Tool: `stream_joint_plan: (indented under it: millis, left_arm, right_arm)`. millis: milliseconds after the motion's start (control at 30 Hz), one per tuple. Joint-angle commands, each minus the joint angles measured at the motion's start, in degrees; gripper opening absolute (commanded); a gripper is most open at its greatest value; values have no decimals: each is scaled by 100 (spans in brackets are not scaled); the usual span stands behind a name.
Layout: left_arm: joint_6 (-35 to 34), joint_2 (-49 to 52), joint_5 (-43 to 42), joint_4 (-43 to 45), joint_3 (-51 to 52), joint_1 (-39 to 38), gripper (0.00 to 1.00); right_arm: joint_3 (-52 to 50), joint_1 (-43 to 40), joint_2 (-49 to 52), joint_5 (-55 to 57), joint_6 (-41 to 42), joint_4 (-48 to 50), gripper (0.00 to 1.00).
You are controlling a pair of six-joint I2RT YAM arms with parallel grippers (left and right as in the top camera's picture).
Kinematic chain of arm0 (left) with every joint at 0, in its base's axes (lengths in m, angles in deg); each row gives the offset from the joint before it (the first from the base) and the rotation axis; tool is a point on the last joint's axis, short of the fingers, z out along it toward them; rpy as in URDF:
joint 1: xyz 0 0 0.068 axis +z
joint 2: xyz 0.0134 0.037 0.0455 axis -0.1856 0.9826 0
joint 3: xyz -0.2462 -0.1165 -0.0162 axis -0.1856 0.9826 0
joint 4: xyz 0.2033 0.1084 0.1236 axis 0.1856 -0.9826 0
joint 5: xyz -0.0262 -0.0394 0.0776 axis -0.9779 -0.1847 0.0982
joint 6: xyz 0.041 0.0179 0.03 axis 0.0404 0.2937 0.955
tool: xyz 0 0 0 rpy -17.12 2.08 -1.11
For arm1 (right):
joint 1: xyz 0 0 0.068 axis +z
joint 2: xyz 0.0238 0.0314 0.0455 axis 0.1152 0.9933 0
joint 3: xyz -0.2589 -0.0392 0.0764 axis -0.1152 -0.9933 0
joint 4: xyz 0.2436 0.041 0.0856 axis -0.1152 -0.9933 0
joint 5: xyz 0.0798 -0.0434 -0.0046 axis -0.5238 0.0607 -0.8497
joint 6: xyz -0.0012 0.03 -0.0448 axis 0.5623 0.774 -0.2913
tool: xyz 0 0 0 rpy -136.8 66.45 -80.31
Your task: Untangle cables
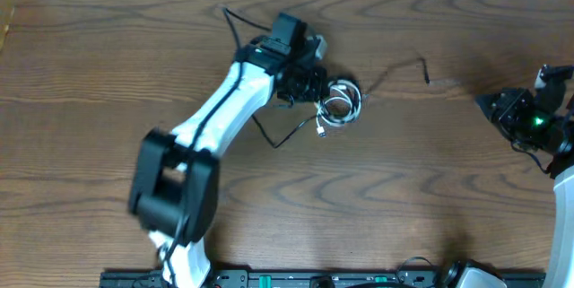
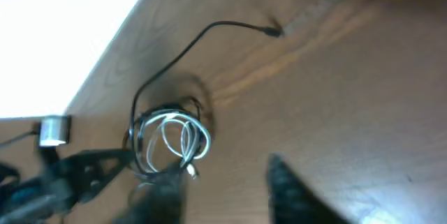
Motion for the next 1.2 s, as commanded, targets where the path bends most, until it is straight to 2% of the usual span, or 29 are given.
stream_joint_plan:
  millis: [0, 133, 233, 367, 500, 600, 767, 933, 1033, 1167]
  left_arm:
    - [79, -796, 2, 7, -151, 11, 7]
    - [79, -1252, 2, -15, -151, 11, 8]
    - [81, -1370, 4, -46, -151, 11, 8]
    - [79, -1338, 0, -136, -142, 9, 7]
    - [72, -1331, 2, -173, -142, -39, 7]
    - [-271, -1327, 190, -192, -142, -39, 8]
    - [-763, -1327, 302, -219, -142, -37, 7]
    - [-1239, -1327, 306, -232, -142, -37, 7]
    - [-1329, -1322, 306, -212, -142, -37, 7]
    - [-1368, -1322, 304, -199, -142, -37, 7]
  right_arm:
    - [92, 125, -46, -1080, -461, 428, 51]
    - [92, 450, -46, -1620, -234, 1274, 65]
    - [92, 734, -46, -1744, 258, 1880, 66]
    - [92, 1174, -44, -1766, 835, 2597, 60]
    - [92, 1718, 28, -1287, 1250, 2830, 51]
    - [92, 2192, 181, -863, 1521, 2924, 43]
    - [92, 2728, 612, -776, 1928, 3486, 42]
    - [92, 3121, 1213, -551, 2551, 3641, 39]
    - [92, 3318, 1545, -577, 2857, 4030, 38]
    - [92, 3563, 1853, -592, 3307, 4538, 44]
